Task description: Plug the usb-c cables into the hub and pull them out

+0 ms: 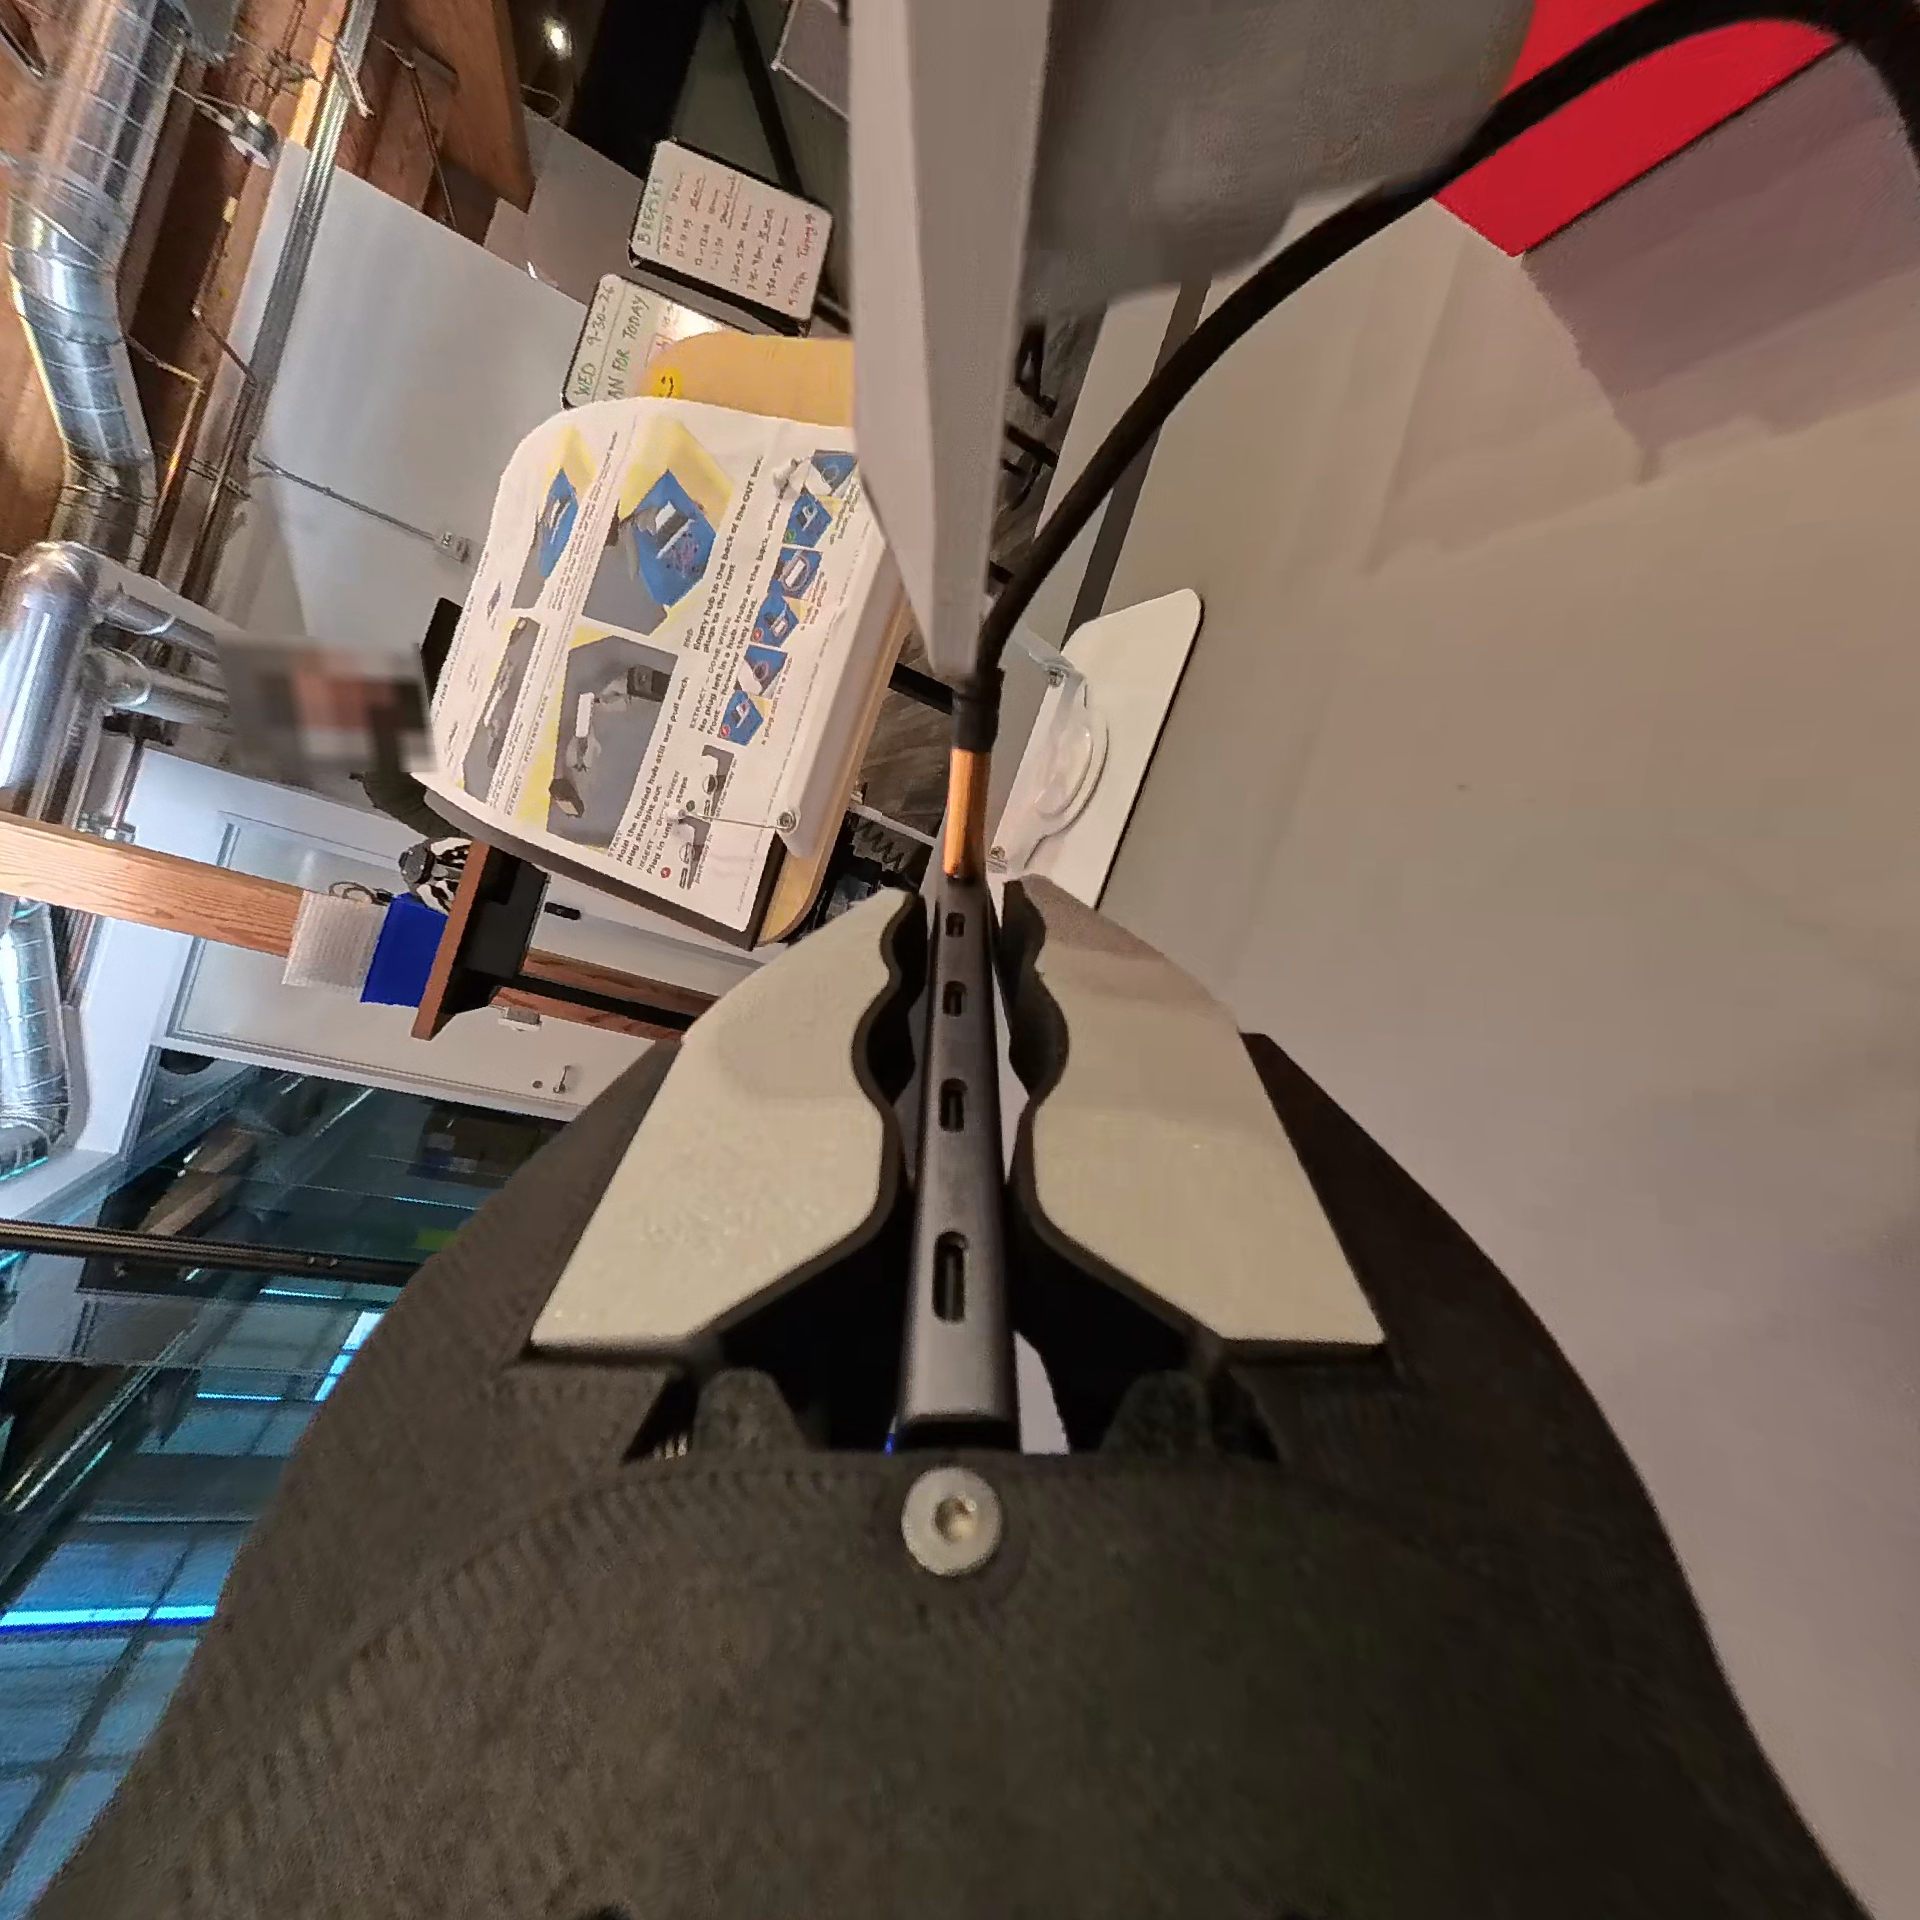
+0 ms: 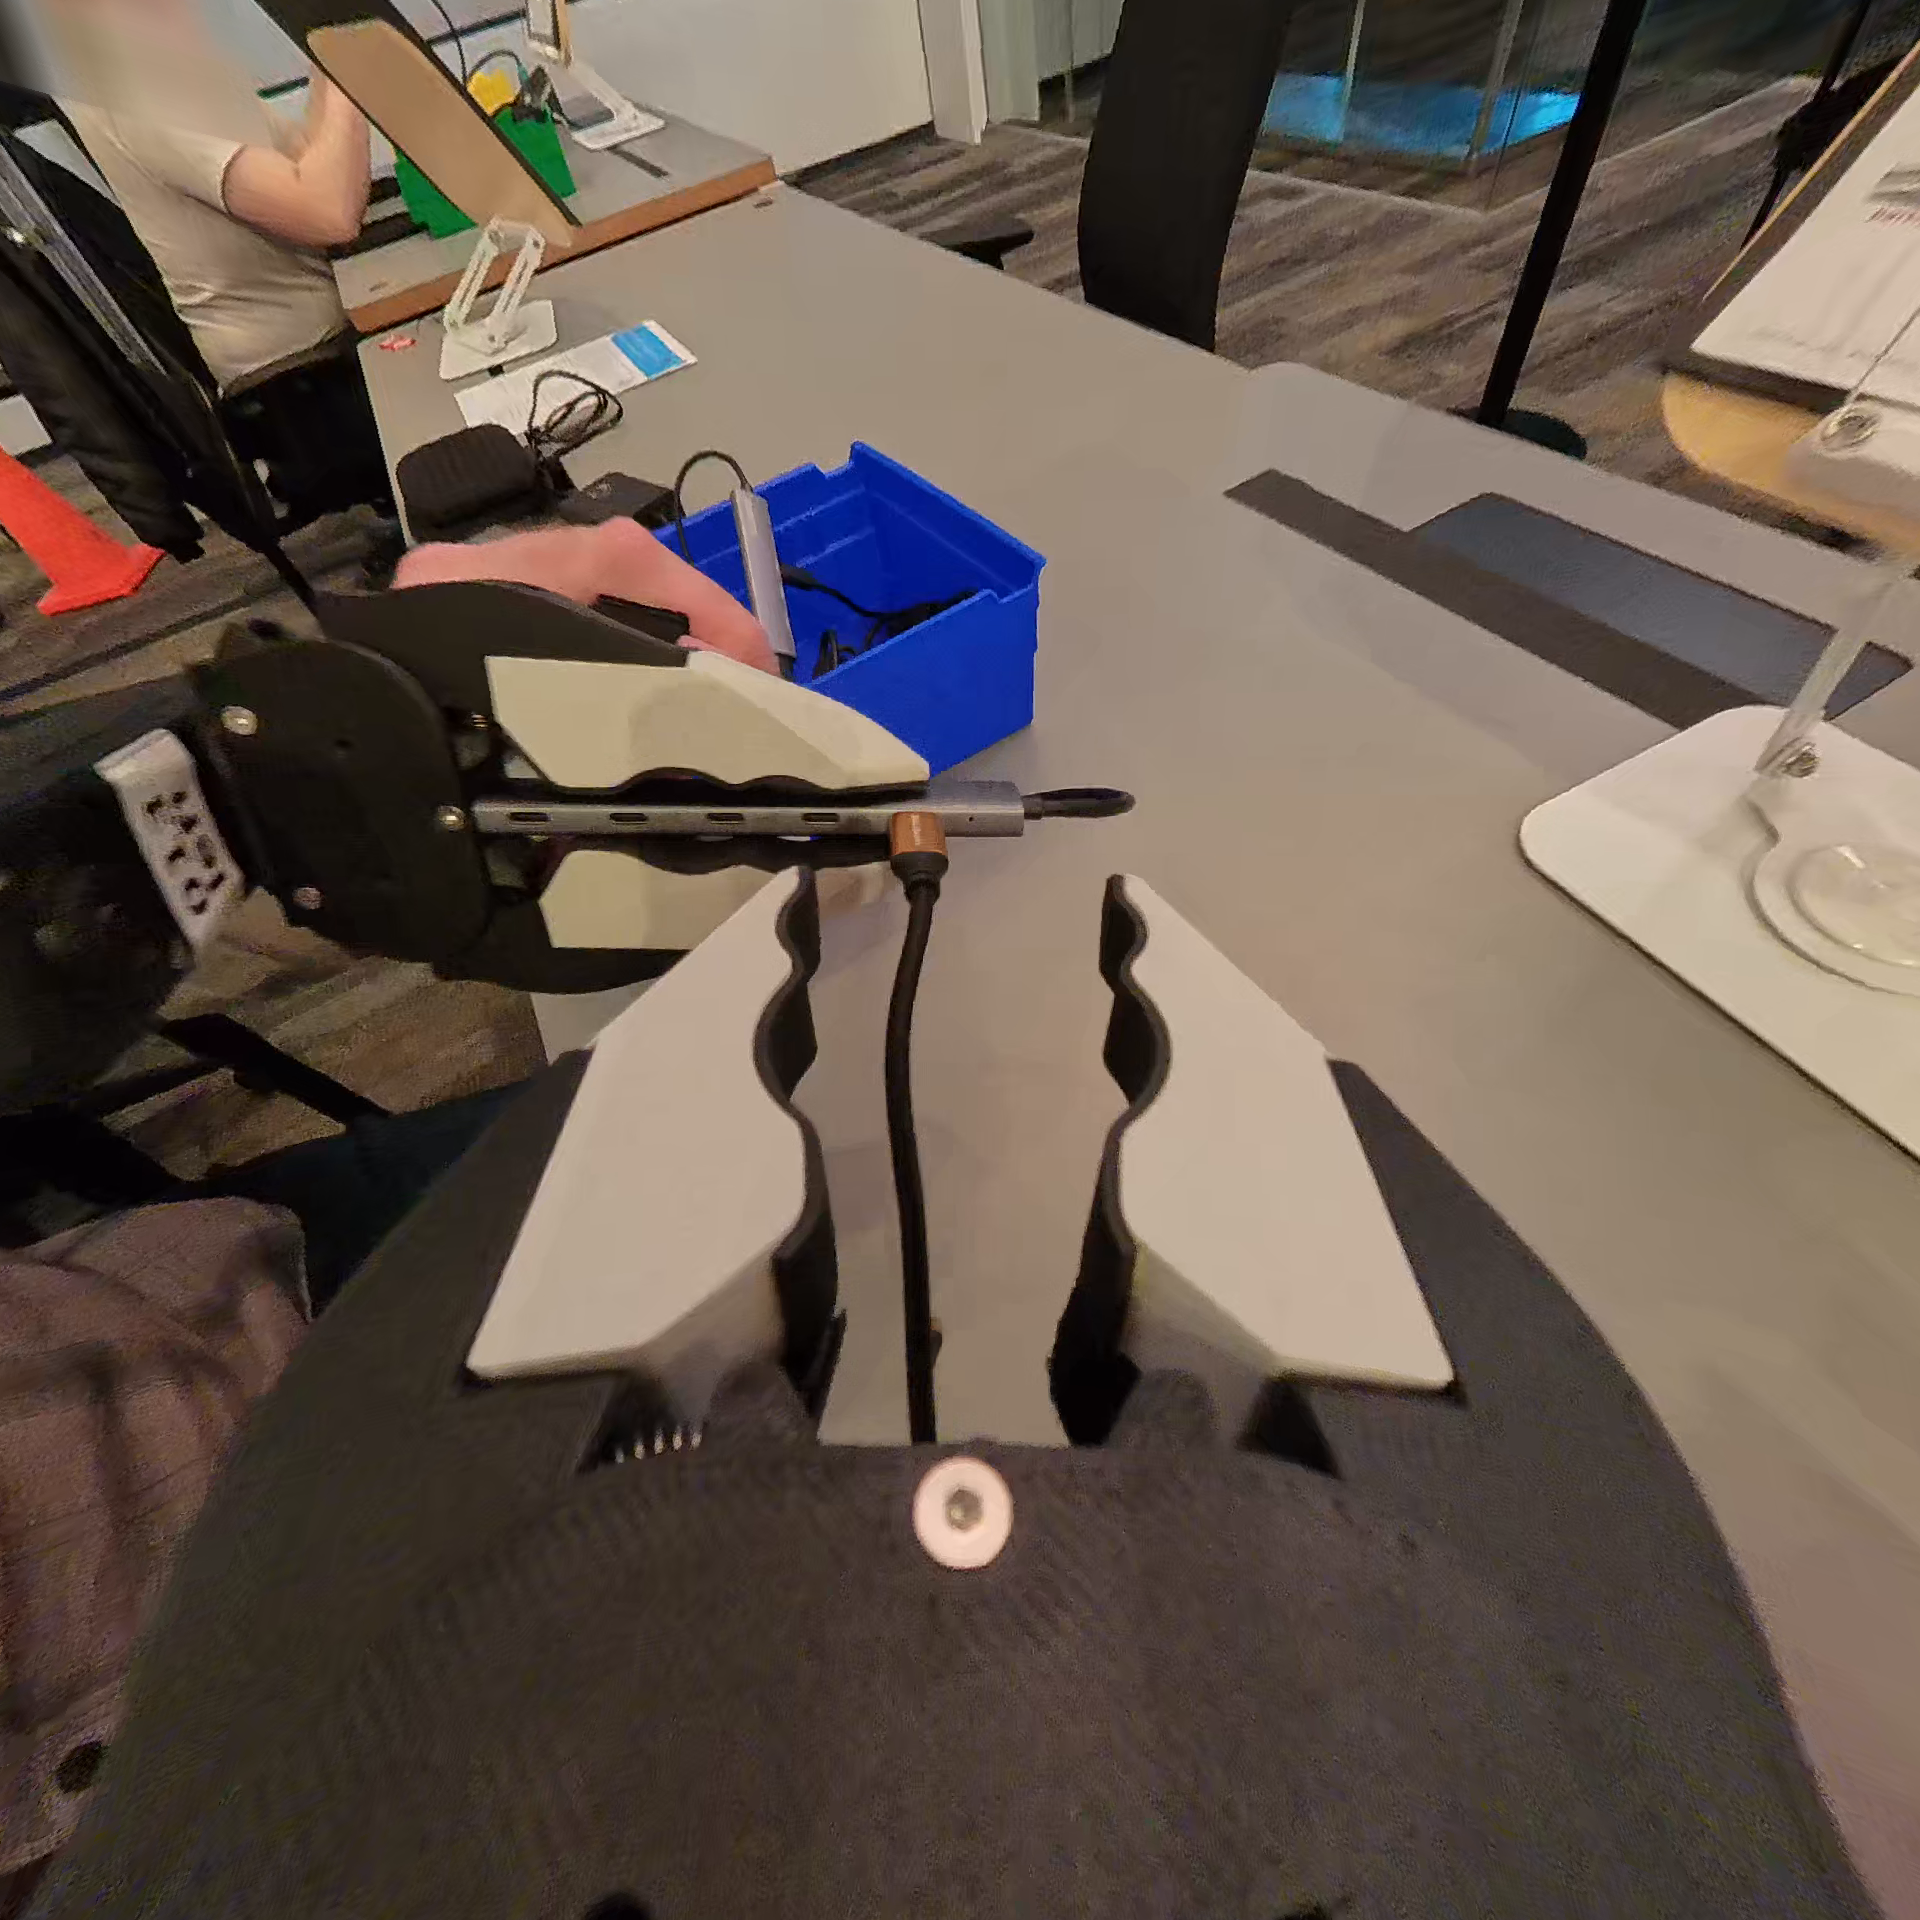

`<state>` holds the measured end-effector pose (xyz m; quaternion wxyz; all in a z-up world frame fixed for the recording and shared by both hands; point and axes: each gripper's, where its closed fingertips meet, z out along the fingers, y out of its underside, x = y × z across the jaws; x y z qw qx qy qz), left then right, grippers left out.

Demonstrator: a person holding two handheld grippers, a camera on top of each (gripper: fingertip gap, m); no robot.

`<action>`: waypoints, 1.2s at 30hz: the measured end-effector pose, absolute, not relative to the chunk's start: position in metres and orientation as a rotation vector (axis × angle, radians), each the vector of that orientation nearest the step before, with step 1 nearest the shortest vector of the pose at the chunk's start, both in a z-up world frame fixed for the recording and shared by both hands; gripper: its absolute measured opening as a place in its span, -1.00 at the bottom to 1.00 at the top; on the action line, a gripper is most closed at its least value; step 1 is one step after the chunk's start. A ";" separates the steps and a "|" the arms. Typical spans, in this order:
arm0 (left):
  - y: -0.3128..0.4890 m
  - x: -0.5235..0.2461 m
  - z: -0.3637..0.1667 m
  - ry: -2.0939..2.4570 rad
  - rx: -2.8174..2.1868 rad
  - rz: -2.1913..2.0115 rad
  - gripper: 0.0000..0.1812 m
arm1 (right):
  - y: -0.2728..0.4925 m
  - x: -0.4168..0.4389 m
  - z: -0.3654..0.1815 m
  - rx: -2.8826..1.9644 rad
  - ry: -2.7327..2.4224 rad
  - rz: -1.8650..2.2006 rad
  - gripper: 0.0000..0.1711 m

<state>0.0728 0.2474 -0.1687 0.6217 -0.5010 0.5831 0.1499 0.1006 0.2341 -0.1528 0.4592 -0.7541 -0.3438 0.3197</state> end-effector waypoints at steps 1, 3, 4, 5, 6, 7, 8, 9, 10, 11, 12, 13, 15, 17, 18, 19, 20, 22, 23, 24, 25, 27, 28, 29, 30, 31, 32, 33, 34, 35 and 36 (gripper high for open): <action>0.246 0.074 -0.169 1.342 -1.149 0.344 -0.85 | 0.235 0.097 -0.157 -1.869 -0.853 0.799 -0.40; 0.244 0.075 -0.168 1.344 -1.141 0.345 -0.85 | 0.236 0.089 -0.162 -1.868 -0.854 0.835 -0.48; 0.243 0.076 -0.168 1.347 -1.138 0.341 -0.85 | 0.236 0.087 -0.163 -1.866 -0.854 0.845 -0.50; 0.242 0.077 -0.168 1.350 -1.136 0.343 -0.85 | 0.236 0.085 -0.164 -1.863 -0.852 0.856 -0.52; 0.241 0.078 -0.168 1.350 -1.131 0.345 -0.85 | 0.235 0.083 -0.164 -1.857 -0.850 0.870 -0.61; 0.241 0.078 -0.168 1.349 -1.131 0.343 -0.85 | 0.234 0.081 -0.165 -1.854 -0.847 0.884 -0.65; 0.240 0.079 -0.169 1.352 -1.132 0.340 -0.85 | 0.234 0.081 -0.165 -1.847 -0.841 0.888 -0.72; 0.239 0.080 -0.169 1.354 -1.128 0.343 -0.85 | 0.234 0.082 -0.164 -1.835 -0.835 0.889 -0.80; 0.239 0.081 -0.169 1.353 -1.125 0.345 -0.85 | 0.233 0.081 -0.164 -1.829 -0.833 0.898 -0.83; 0.238 0.081 -0.169 1.354 -1.128 0.344 -0.85 | 0.232 0.081 -0.165 -1.828 -0.831 0.911 -0.86; 0.237 0.082 -0.169 1.353 -1.126 0.342 -0.85 | 0.232 0.080 -0.165 -1.825 -0.825 0.916 -0.86; 0.237 0.082 -0.169 1.353 -1.124 0.341 -0.85 | 0.232 0.080 -0.167 -1.831 -0.824 0.915 -0.81; 0.235 0.084 -0.169 1.353 -1.126 0.339 -0.85 | 0.230 0.077 -0.171 -1.831 -0.840 0.913 -0.80; 0.235 0.085 -0.168 1.344 -1.122 0.342 -0.85 | 0.231 0.079 -0.168 -1.799 -0.826 0.881 -0.89; 0.234 0.085 -0.167 1.343 -1.122 0.339 -0.84 | 0.231 0.079 -0.167 -1.789 -0.821 0.877 -0.89; 0.234 0.085 -0.167 1.343 -1.123 0.338 -0.84 | 0.231 0.079 -0.167 -1.784 -0.812 0.886 -0.89; 0.234 0.086 -0.167 1.343 -1.122 0.337 -0.84 | 0.230 0.079 -0.167 -1.777 -0.805 0.897 -0.89; 0.233 0.086 -0.167 1.344 -1.120 0.339 -0.85 | 0.230 0.080 -0.167 -1.768 -0.797 0.907 -0.89; 0.232 0.086 -0.167 1.345 -1.119 0.336 -0.84 | 0.230 0.080 -0.167 -1.765 -0.795 0.911 -0.89; 0.232 0.087 -0.167 1.345 -1.114 0.332 -0.85 | 0.229 0.080 -0.167 -1.761 -0.790 0.916 -0.89; 0.231 0.087 -0.167 1.345 -1.105 0.328 -0.85 | 0.229 0.080 -0.167 -1.759 -0.789 0.918 -0.89; 0.230 0.088 -0.167 1.362 -1.093 0.315 -0.85 | 0.228 0.081 -0.167 -1.766 -0.803 0.917 -0.88; 0.230 0.088 -0.166 1.362 -1.082 0.311 -0.85 | 0.227 0.081 -0.167 -1.765 -0.806 0.918 -0.89; 0.228 0.088 -0.165 1.365 -1.069 0.305 -0.84 | 0.226 0.081 -0.167 -1.770 -0.814 0.917 -0.88; 0.227 0.088 -0.163 1.364 -1.053 0.303 -0.77 | 0.226 0.081 -0.167 -1.775 -0.815 0.921 -0.88; 0.227 0.089 -0.161 1.366 -1.044 0.301 -0.68 | 0.226 0.081 -0.166 -1.776 -0.808 0.928 -0.88; 0.227 0.089 -0.164 1.385 -1.048 0.295 -0.58 | 0.226 0.082 -0.166 -1.780 -0.795 0.936 -0.88; 0.228 0.087 -0.166 1.399 -1.056 0.291 -0.54 | 0.226 0.082 -0.167 -1.786 -0.791 0.941 -0.88; 0.229 0.086 -0.166 1.406 -1.057 0.284 -0.51 | 0.226 0.082 -0.168 -1.789 -0.792 0.945 -0.88; 0.228 0.086 -0.167 1.415 -1.050 0.272 -0.48 | 0.225 0.081 -0.168 -1.789 -0.789 0.955 -0.88; 0.229 0.086 -0.166 1.414 -1.045 0.274 -0.48 | 0.225 0.081 -0.168 -1.789 -0.780 0.964 -0.88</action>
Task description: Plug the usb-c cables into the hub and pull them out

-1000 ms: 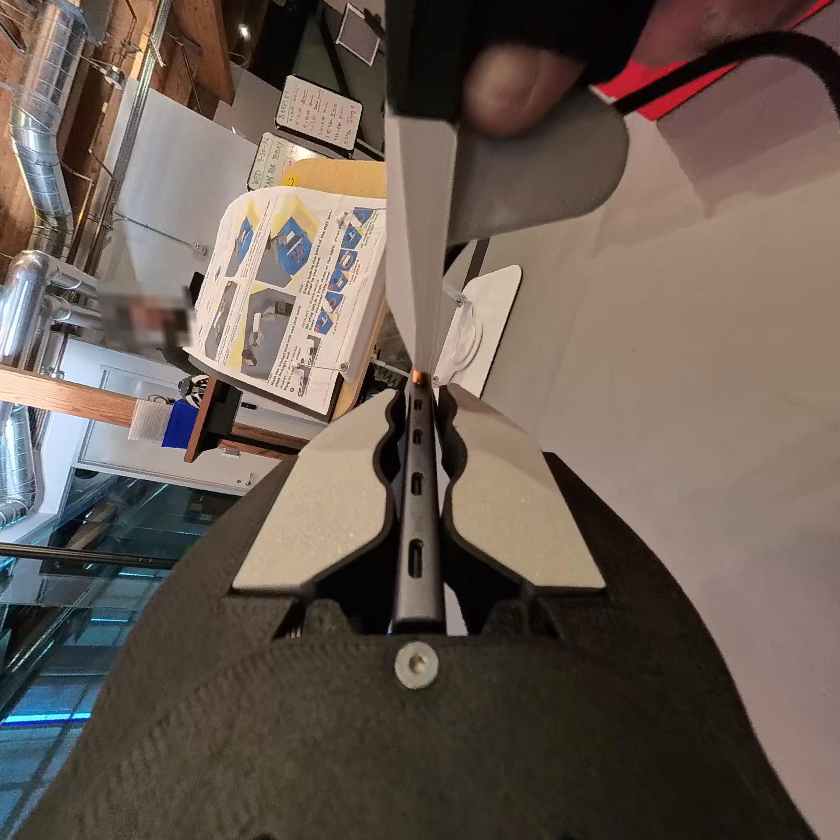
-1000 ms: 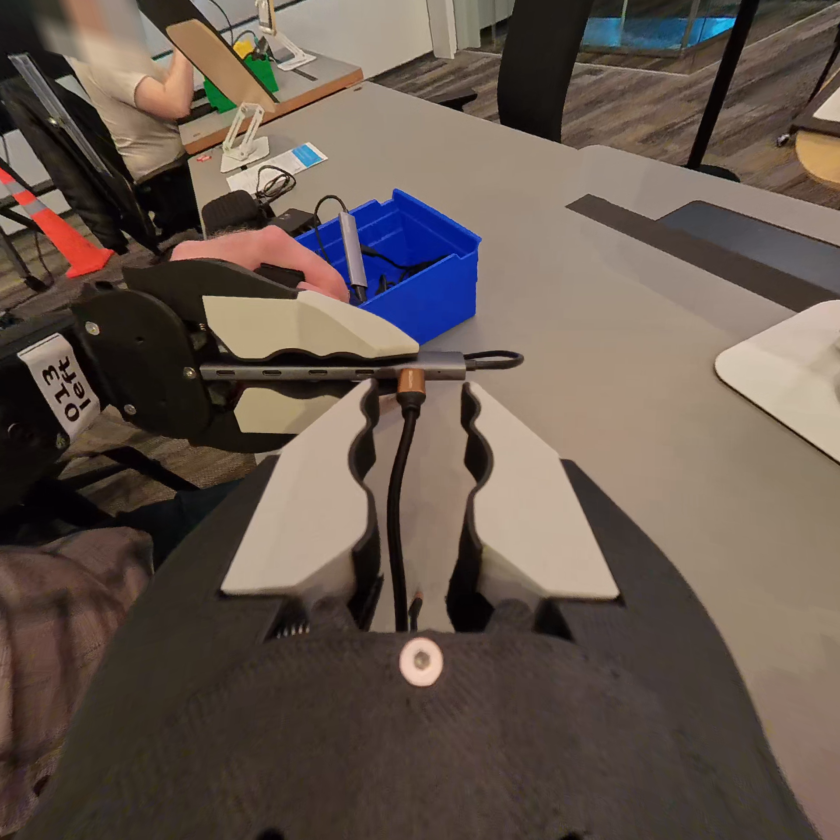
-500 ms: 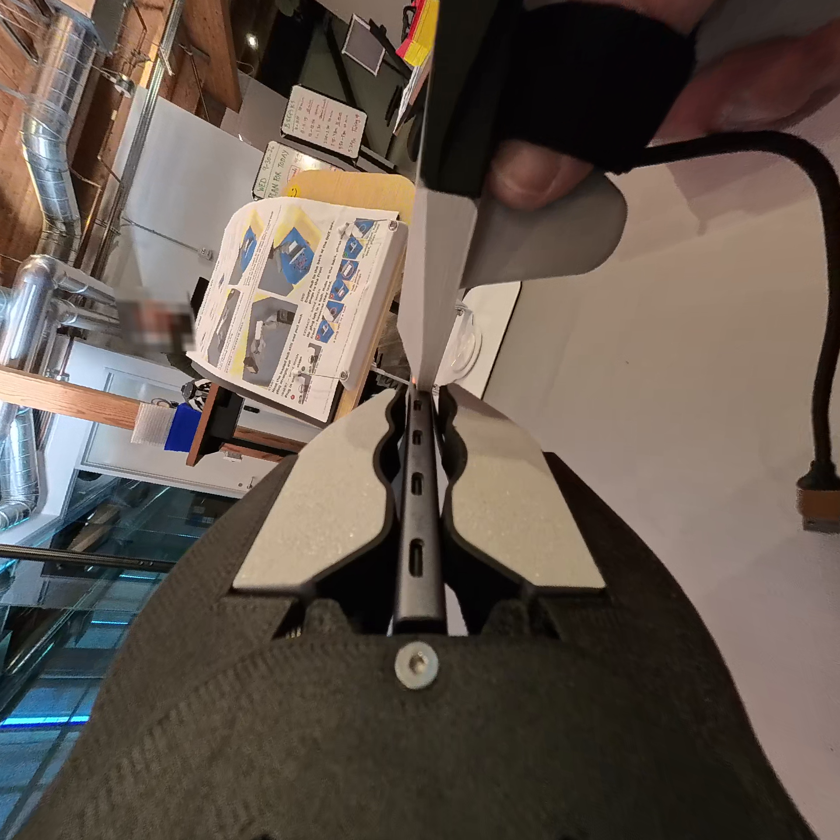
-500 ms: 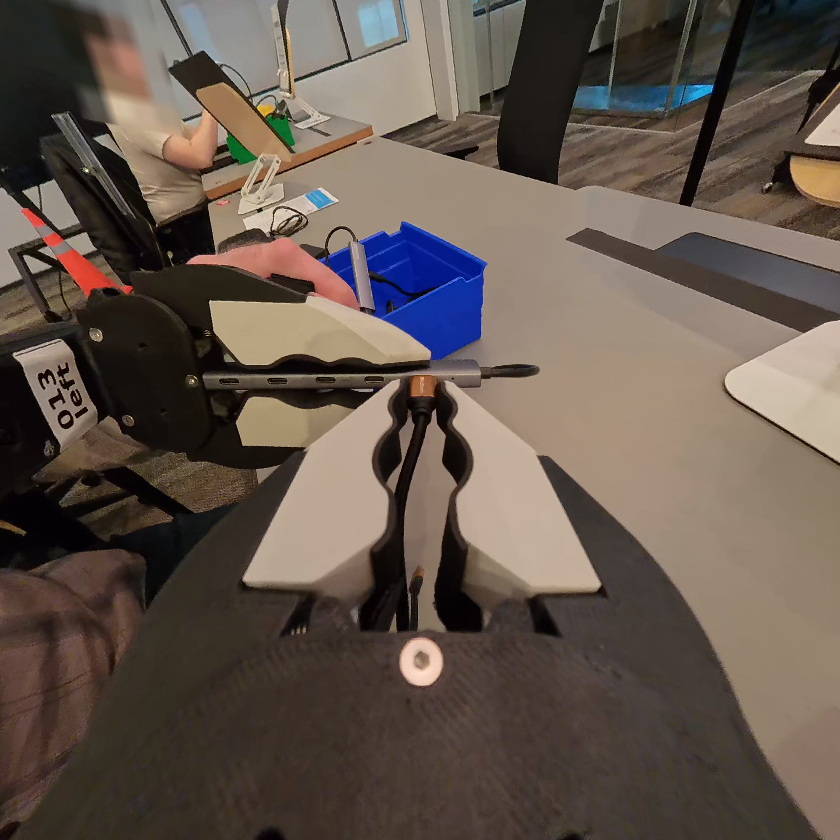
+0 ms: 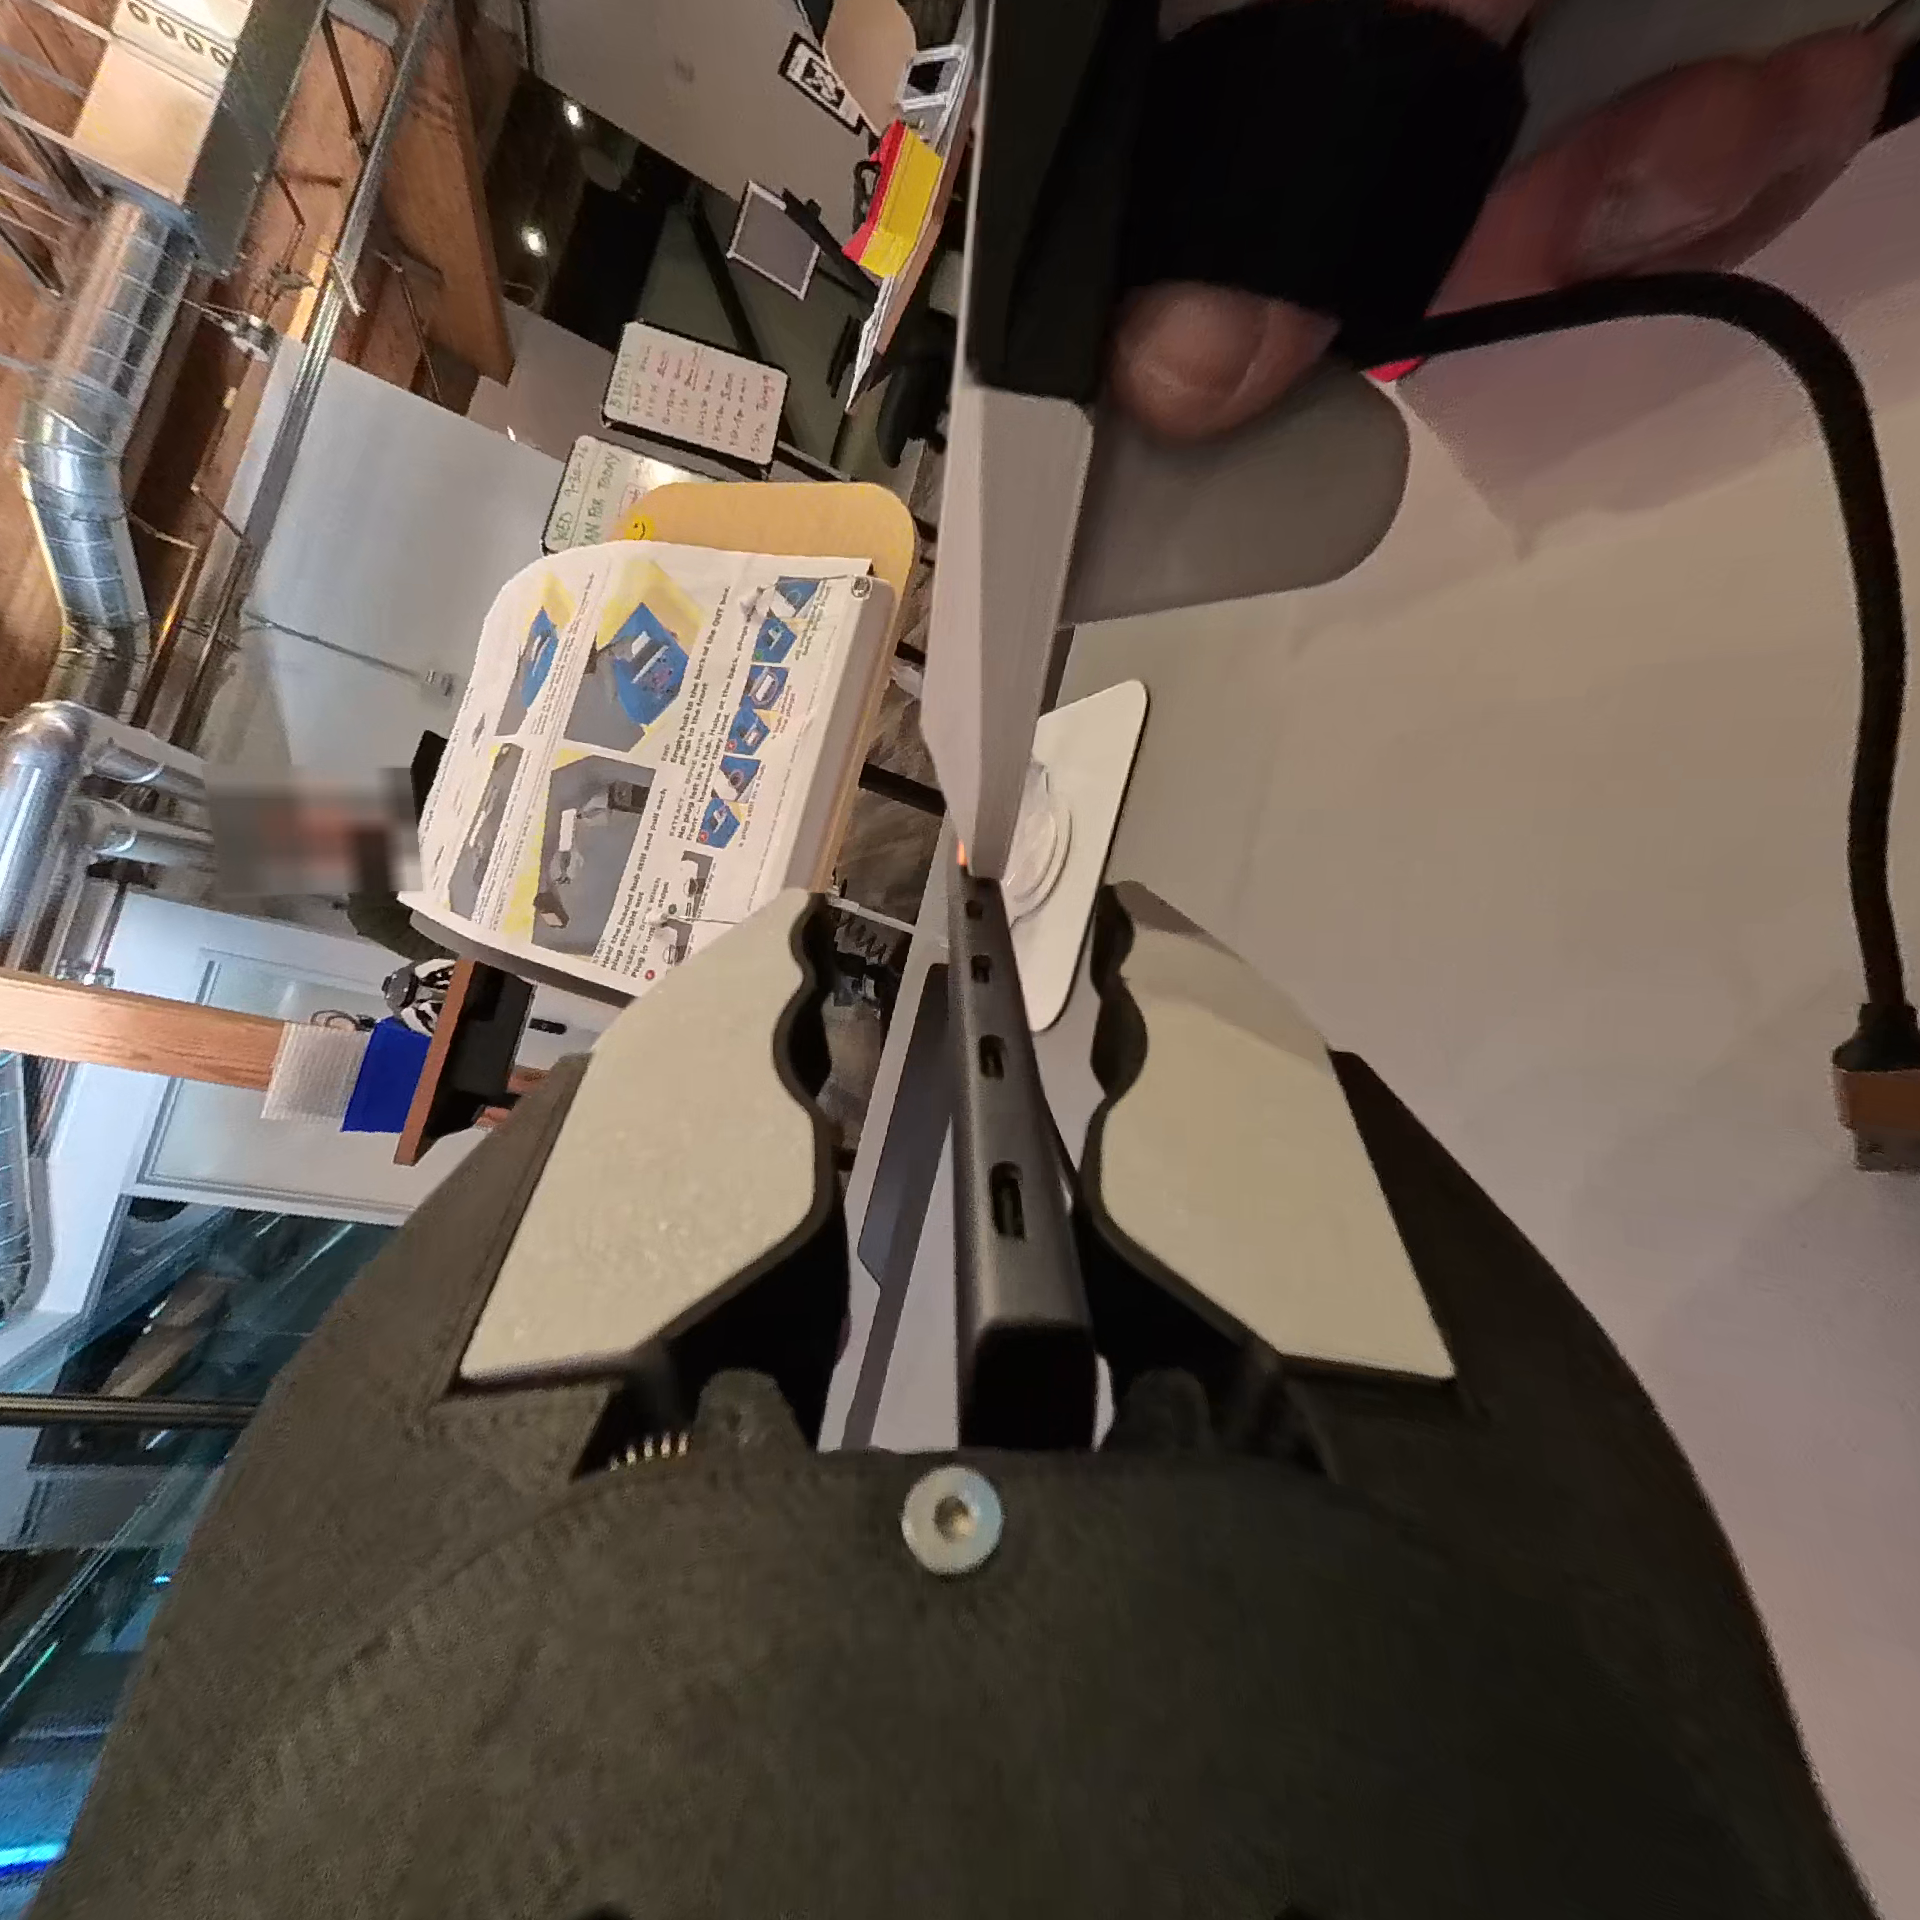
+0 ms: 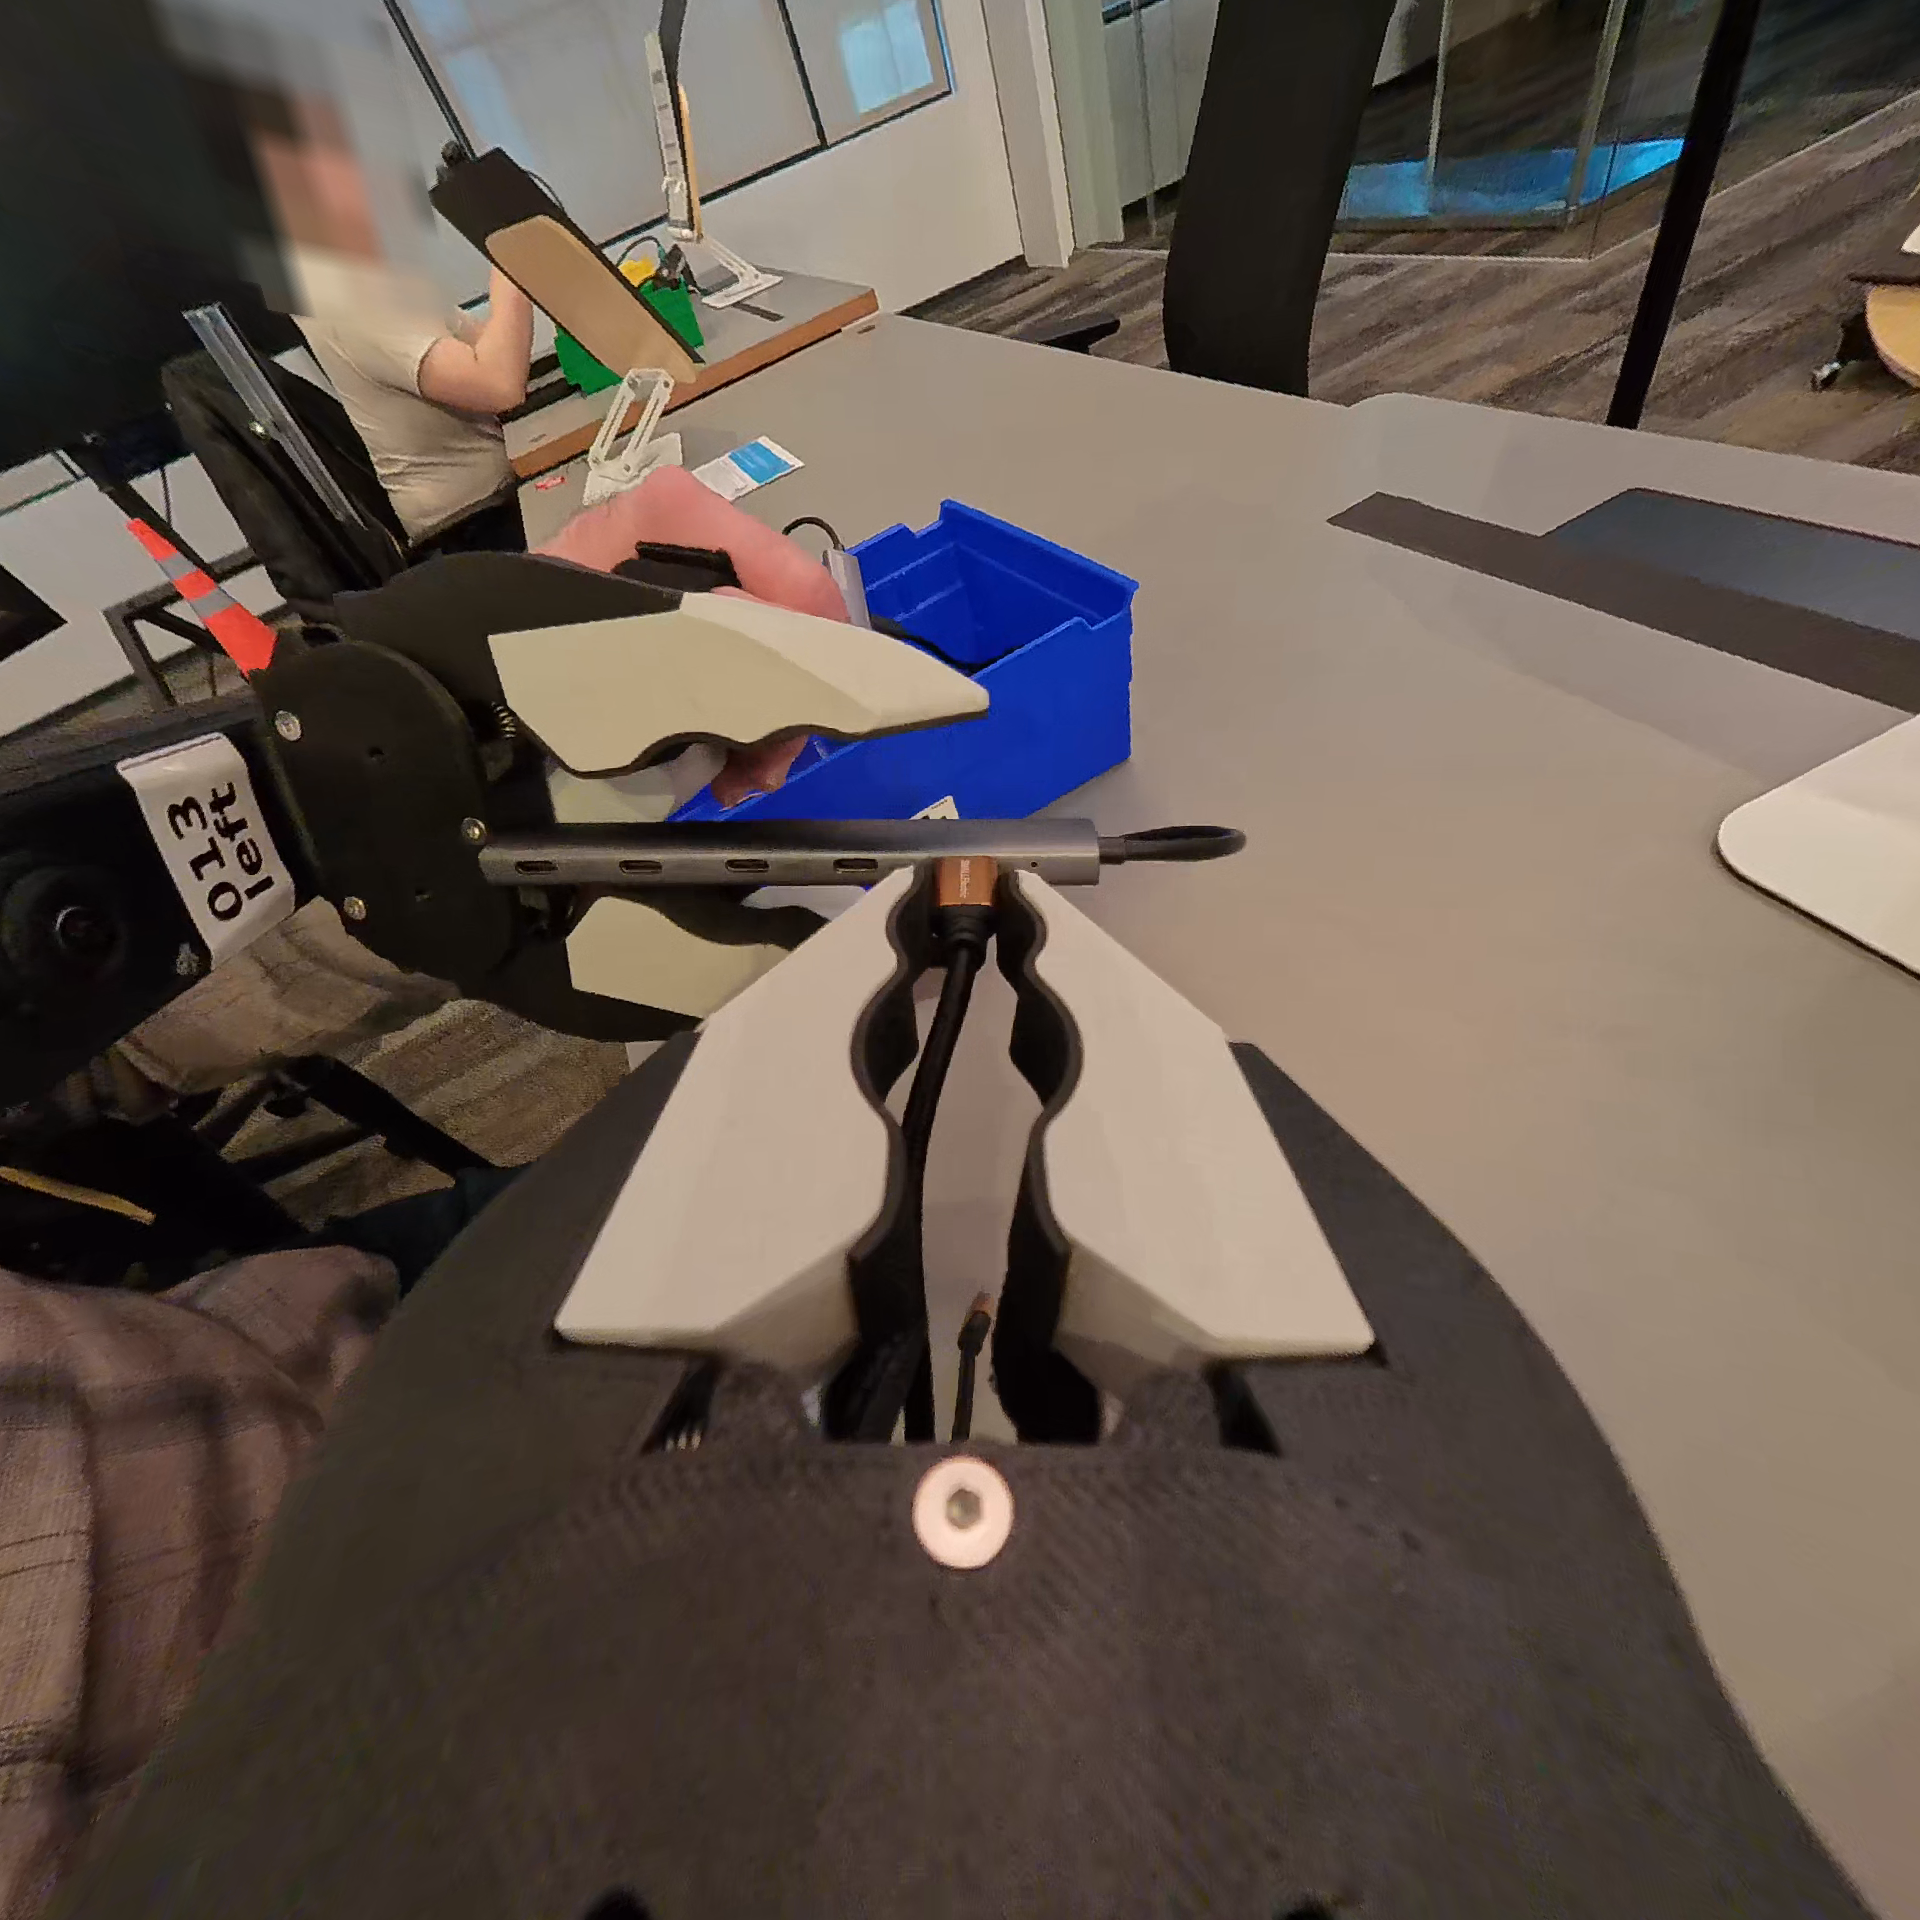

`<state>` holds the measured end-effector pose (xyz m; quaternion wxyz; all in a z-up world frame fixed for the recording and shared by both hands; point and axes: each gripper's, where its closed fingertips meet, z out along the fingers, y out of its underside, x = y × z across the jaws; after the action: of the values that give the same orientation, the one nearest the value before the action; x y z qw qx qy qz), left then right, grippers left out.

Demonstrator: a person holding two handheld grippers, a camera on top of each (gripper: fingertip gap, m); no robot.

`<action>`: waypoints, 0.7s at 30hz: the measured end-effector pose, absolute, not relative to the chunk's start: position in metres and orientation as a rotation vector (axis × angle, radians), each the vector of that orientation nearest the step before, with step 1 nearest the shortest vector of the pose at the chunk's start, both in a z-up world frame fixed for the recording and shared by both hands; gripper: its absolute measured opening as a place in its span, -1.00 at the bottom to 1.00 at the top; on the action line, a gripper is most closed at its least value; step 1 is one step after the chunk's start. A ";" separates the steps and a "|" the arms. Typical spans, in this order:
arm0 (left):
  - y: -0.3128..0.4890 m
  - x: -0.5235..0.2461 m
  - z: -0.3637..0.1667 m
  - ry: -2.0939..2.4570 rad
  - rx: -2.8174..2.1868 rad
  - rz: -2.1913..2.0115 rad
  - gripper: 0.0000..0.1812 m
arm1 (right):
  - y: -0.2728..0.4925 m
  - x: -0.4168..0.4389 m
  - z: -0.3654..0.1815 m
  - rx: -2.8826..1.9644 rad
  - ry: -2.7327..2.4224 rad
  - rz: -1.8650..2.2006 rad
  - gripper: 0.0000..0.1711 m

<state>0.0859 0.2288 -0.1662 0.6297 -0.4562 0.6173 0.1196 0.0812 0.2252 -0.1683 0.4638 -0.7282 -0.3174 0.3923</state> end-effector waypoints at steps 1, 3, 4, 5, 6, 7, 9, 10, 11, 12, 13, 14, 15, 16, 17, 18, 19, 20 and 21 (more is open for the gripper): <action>0.229 0.086 -0.167 1.419 -1.044 0.280 -0.48 | 0.225 0.082 -0.169 -1.795 -0.773 0.966 -0.88; 0.229 0.086 -0.171 1.445 -1.038 0.276 -0.47 | 0.225 0.082 -0.170 -1.806 -0.768 0.963 -0.89; 0.229 0.086 -0.172 1.448 -1.040 0.267 -0.47 | 0.225 0.083 -0.170 -1.802 -0.764 0.961 -0.89; 0.228 0.088 -0.174 1.456 -1.039 0.247 -0.47 | 0.225 0.082 -0.170 -1.803 -0.765 0.959 -0.89; 0.228 0.088 -0.176 1.463 -1.032 0.238 -0.47 | 0.225 0.082 -0.171 -1.806 -0.768 0.956 -0.89; 0.229 0.088 -0.176 1.459 -1.029 0.247 -0.48 | 0.225 0.082 -0.172 -1.806 -0.767 0.956 -0.89; 0.229 0.090 -0.176 1.442 -1.011 0.240 -0.60 | 0.224 0.082 -0.173 -1.808 -0.769 0.955 -0.89; 0.228 0.091 -0.174 1.423 -0.994 0.233 -0.69 | 0.224 0.082 -0.174 -1.813 -0.774 0.945 -0.89; 0.227 0.091 -0.172 1.408 -0.979 0.238 -0.81 | 0.223 0.082 -0.175 -1.817 -0.773 0.935 -0.89; 0.227 0.092 -0.172 1.401 -0.961 0.245 -0.86 | 0.223 0.083 -0.175 -1.820 -0.768 0.926 -0.89; 0.227 0.094 -0.173 1.401 -0.952 0.245 -0.86 | 0.222 0.084 -0.176 -1.827 -0.766 0.915 -0.89; 0.226 0.095 -0.174 1.399 -0.954 0.242 -0.86 | 0.222 0.085 -0.177 -1.832 -0.764 0.906 -0.89; 0.226 0.095 -0.175 1.393 -0.956 0.240 -0.86 | 0.221 0.085 -0.176 -1.834 -0.760 0.903 -0.89; 0.226 0.095 -0.175 1.386 -0.952 0.240 -0.86 | 0.221 0.086 -0.176 -1.835 -0.754 0.903 -0.88; 0.227 0.096 -0.175 1.378 -0.948 0.241 -0.86 | 0.220 0.086 -0.176 -1.836 -0.746 0.900 -0.88; 0.226 0.096 -0.174 1.374 -0.938 0.244 -0.86 | 0.219 0.086 -0.176 -1.838 -0.741 0.894 -0.88; 0.226 0.095 -0.174 1.373 -0.928 0.250 -0.86 | 0.217 0.086 -0.176 -1.840 -0.736 0.887 -0.89; 0.225 0.096 -0.174 1.374 -0.920 0.246 -0.85 | 0.216 0.086 -0.176 -1.842 -0.732 0.882 -0.89; 0.224 0.096 -0.173 1.374 -0.920 0.236 -0.81 | 0.215 0.087 -0.176 -1.842 -0.724 0.880 -0.88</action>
<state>0.0960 0.2236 -0.1733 0.6713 -0.4082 0.6097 0.1048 0.0866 0.2151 -0.1760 0.4688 -0.7511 -0.2953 0.3590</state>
